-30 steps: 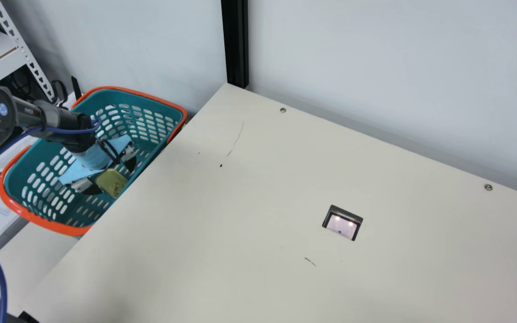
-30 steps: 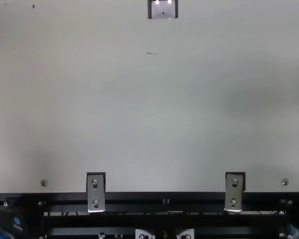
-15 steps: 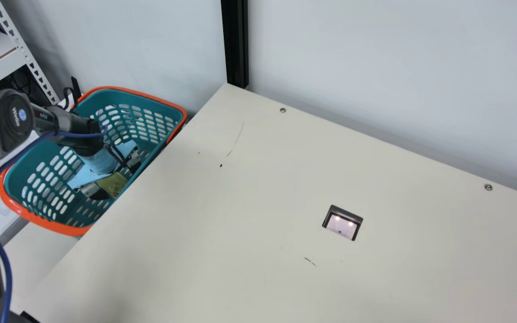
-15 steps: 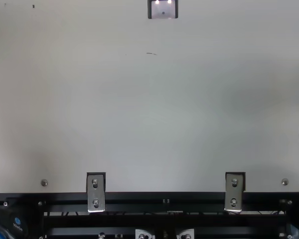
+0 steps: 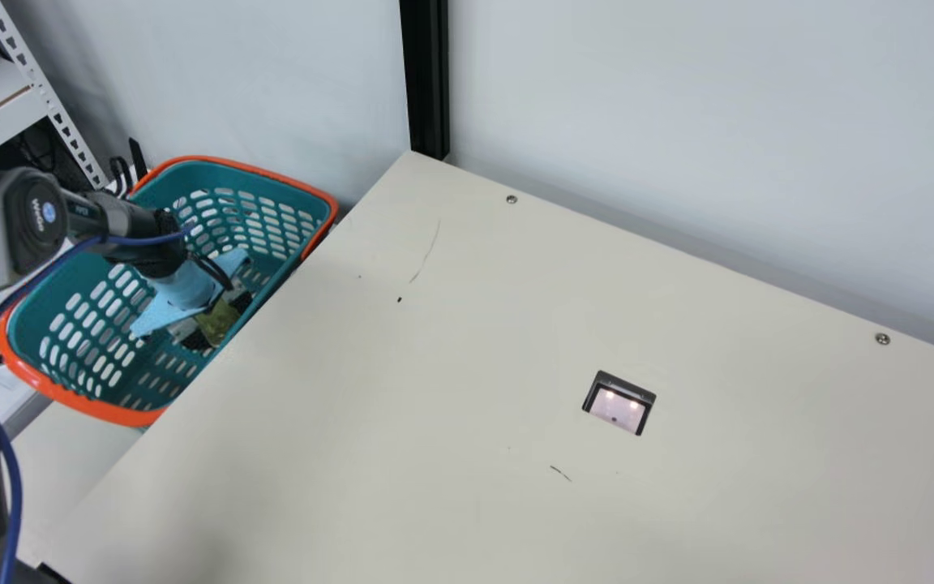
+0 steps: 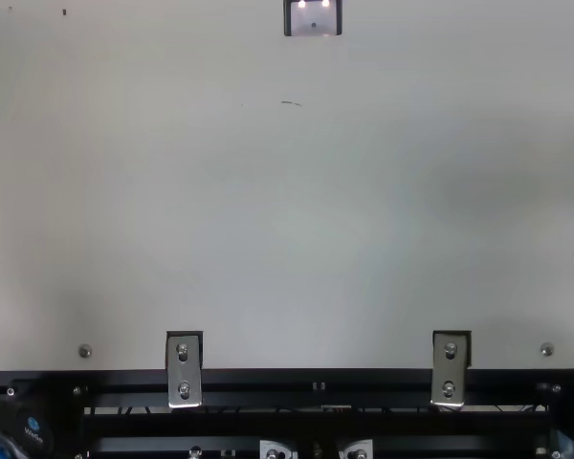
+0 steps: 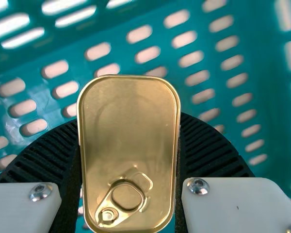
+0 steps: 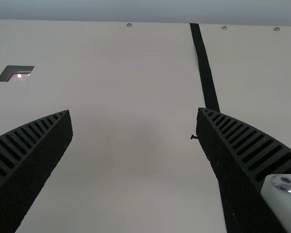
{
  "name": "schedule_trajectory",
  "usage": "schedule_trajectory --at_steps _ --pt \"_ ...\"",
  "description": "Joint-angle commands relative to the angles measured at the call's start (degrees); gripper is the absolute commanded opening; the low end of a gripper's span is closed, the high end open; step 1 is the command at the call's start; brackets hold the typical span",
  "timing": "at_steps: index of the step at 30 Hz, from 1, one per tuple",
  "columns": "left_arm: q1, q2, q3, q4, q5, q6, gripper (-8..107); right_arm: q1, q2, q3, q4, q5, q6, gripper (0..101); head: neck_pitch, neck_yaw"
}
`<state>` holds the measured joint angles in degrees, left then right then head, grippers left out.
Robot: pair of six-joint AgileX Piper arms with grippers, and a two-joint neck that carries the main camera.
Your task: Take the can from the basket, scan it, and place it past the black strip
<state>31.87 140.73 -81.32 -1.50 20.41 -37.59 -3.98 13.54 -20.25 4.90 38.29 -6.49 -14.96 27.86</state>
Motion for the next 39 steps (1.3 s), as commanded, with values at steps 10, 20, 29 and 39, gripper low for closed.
schedule_trajectory --at_steps 10,20,29,39 --pt "-0.5 -23.9 11.0 -8.5 -1.5 13.8 10 0.0 0.0 0.0 0.0 0.0 0.0 101 -1.8 0.6" --pt "0.4 -44.8 13.3 -13.8 3.2 22.9 10 0.0 0.0 0.0 0.0 0.0 0.0 101 -1.8 0.6" --pt "-1.6 -57.0 12.0 -17.7 13.3 28.9 10 0.0 0.0 0.0 0.0 0.0 0.0 101 -1.8 0.6" --pt "-4.4 -67.2 10.5 -22.8 31.2 33.8 10 0.0 0.0 0.0 0.0 0.0 0.0 101 -1.8 0.6"
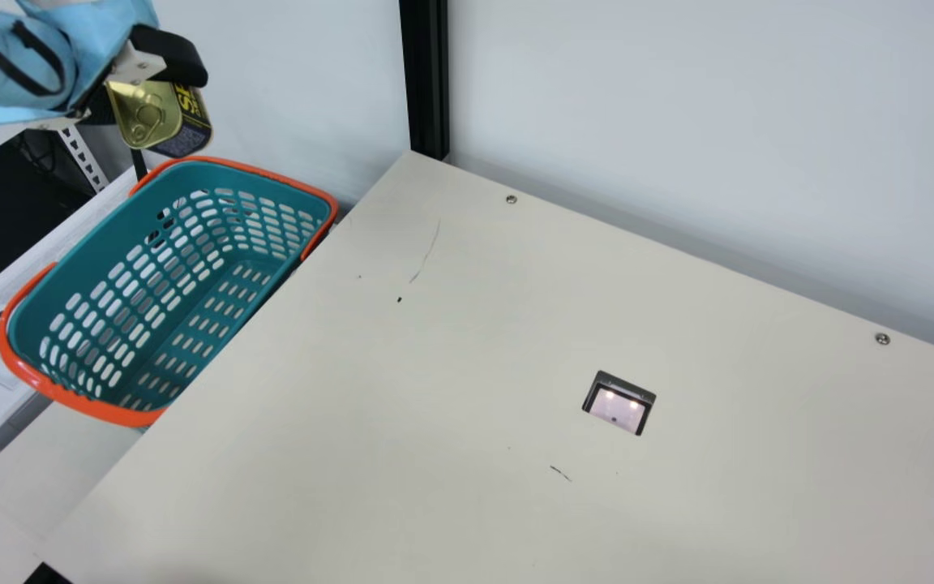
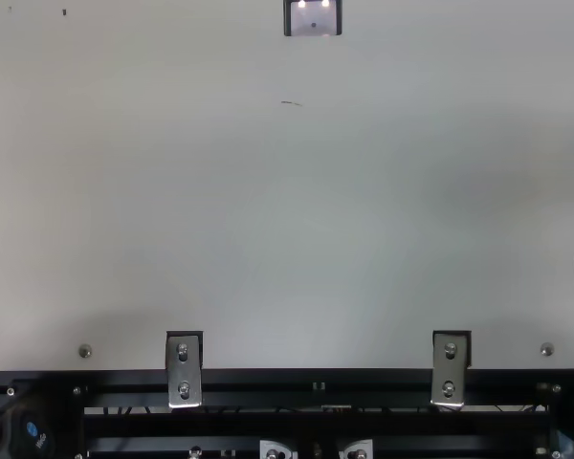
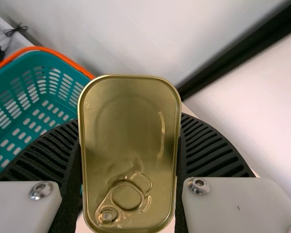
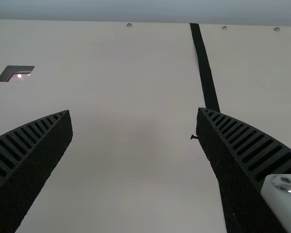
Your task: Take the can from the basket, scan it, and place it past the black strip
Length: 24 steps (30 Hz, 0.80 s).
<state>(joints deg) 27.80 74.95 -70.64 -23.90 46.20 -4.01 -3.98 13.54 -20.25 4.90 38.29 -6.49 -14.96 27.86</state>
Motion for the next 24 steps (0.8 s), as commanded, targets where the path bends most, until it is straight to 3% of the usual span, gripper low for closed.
schedule_trajectory --at_steps 1,7,8,12,24 --pt "-0.6 -2.2 -0.3 -0.7 7.2 0.4 10 0.0 0.0 0.0 0.0 0.0 0.0 101 -1.8 0.6" --pt "-2.8 -6.6 -1.2 -1.0 16.2 1.9 10 0.0 0.0 0.0 0.0 0.0 0.0 101 -1.8 0.6" --pt "-2.4 -5.6 -1.1 -1.3 12.0 1.4 10 0.0 0.0 0.0 0.0 0.0 0.0 101 -1.8 0.6" --pt "-2.8 -6.7 -1.1 -1.0 16.0 1.8 10 0.0 0.0 0.0 0.0 0.0 0.0 101 -1.8 0.6" --pt "-2.8 -6.3 -1.4 -0.8 17.0 1.4 10 0.0 0.0 0.0 0.0 0.0 0.0 101 -1.8 0.6"
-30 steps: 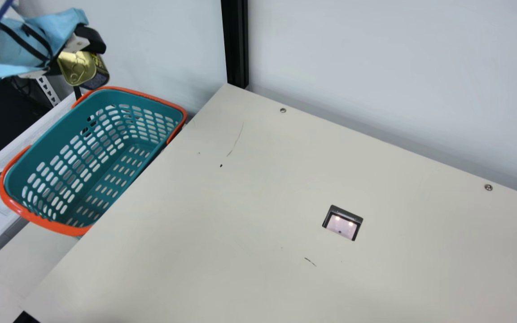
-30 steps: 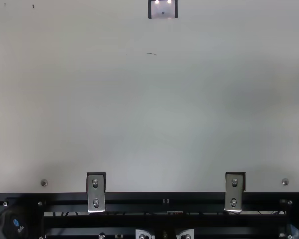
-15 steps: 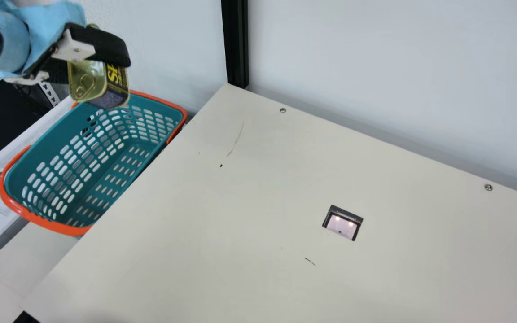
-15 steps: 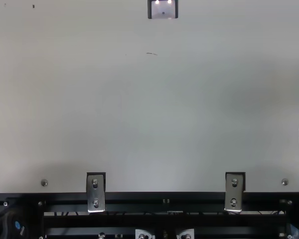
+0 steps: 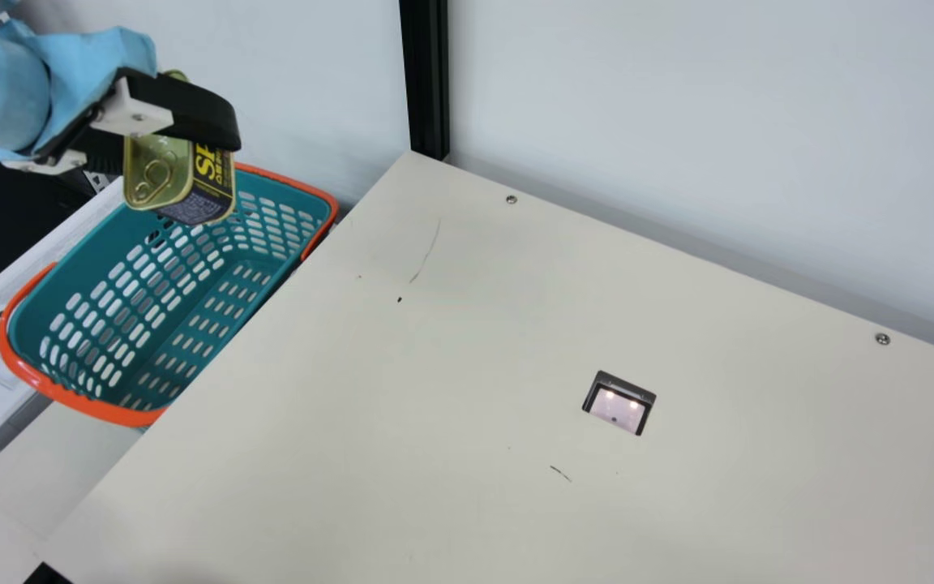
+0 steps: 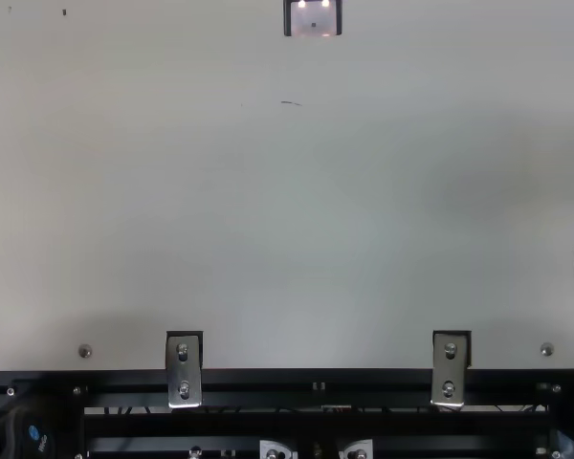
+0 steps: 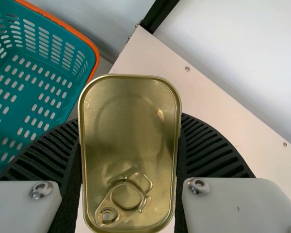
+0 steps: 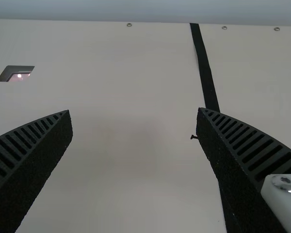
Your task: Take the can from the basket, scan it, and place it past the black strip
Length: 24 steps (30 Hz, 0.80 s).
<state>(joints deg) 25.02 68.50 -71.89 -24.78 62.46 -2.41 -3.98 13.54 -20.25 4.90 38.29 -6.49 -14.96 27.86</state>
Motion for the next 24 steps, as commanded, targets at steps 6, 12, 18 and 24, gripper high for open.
schedule_trajectory --at_steps 6,12,18,24 --pt "0.3 2.6 -3.3 -0.8 7.4 -3.2 10 0.0 0.0 0.0 0.0 0.0 0.0 101 -1.8 0.6" --pt "-3.2 7.1 -2.5 -2.1 7.4 -7.6 10 0.0 0.0 0.0 0.0 0.0 0.0 101 -1.8 0.6" --pt "-6.1 10.7 -0.1 -5.2 7.4 -10.3 10 0.0 0.0 0.0 0.0 0.0 0.0 101 -1.8 0.6" --pt "-7.4 13.0 2.4 -9.8 7.4 -12.8 10 0.0 0.0 0.0 0.0 0.0 0.0 101 -1.8 0.6"
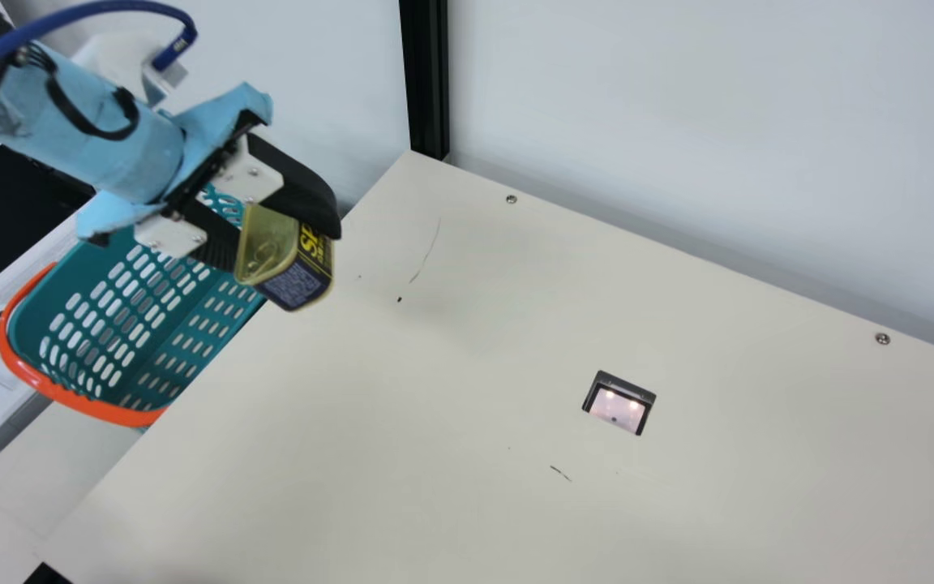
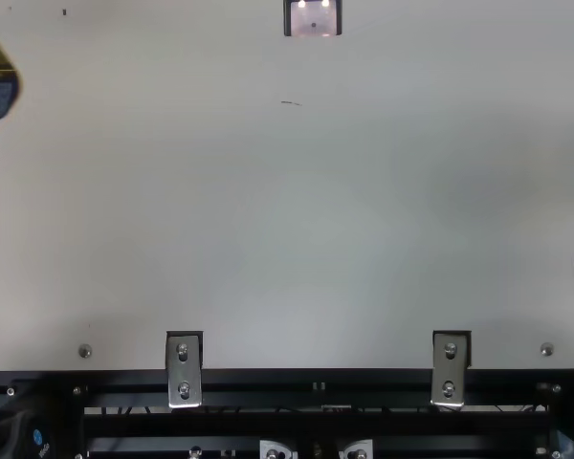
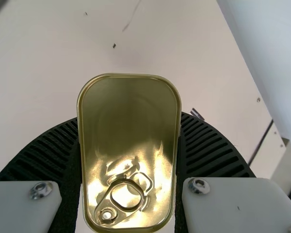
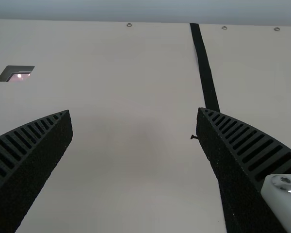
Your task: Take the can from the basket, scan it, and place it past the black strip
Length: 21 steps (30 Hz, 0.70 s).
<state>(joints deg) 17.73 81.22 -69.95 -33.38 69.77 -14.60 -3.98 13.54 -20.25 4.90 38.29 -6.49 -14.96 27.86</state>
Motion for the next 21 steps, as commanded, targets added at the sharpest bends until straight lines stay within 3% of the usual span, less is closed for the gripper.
schedule_trajectory --at_steps 1,21 --pt "-0.3 0.5 0.9 -1.8 0.1 -1.0 10 0.0 0.0 0.0 0.0 0.0 0.0 101 -1.8 0.6" --pt "-3.2 2.5 15.1 -14.2 0.1 0.5 10 0.0 0.0 0.0 0.0 0.0 0.0 101 -1.8 0.6"
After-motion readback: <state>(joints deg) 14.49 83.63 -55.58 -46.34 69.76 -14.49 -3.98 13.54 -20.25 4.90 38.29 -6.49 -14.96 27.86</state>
